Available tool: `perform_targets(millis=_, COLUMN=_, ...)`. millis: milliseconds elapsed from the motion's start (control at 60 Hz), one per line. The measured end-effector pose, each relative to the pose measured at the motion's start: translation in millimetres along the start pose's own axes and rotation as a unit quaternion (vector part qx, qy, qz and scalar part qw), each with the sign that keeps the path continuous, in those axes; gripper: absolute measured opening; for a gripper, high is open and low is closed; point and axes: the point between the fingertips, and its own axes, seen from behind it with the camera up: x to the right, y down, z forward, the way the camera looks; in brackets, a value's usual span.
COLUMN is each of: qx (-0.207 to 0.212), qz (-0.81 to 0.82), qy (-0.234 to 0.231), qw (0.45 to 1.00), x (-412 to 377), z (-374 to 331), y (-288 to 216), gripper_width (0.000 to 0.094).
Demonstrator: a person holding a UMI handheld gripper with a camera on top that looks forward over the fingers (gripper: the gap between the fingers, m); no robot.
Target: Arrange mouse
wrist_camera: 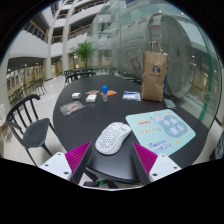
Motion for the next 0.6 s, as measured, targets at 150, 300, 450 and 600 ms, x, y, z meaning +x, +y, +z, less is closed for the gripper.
perform_targets(millis=150, qx=-0.033, qz=-0.002, qy=-0.019, qw=0.999, x=-18, z=35, y=1, gripper_width=0.0833)
perform_targets(millis=300, qx=-0.049, qz=-0.029, qy=-0.012, qw=0.998, x=-22, z=65, y=-16, gripper_width=0.0817)
perform_targets(millis=450, qx=-0.05, qz=-0.028, qy=-0.025, qw=0.998, x=-31, z=95, y=-32, gripper_width=0.0554)
perform_targets(millis=600, qx=-0.051, qz=-0.062, qy=-0.052, qw=0.995, x=-41, z=98, y=-37, gripper_width=0.041)
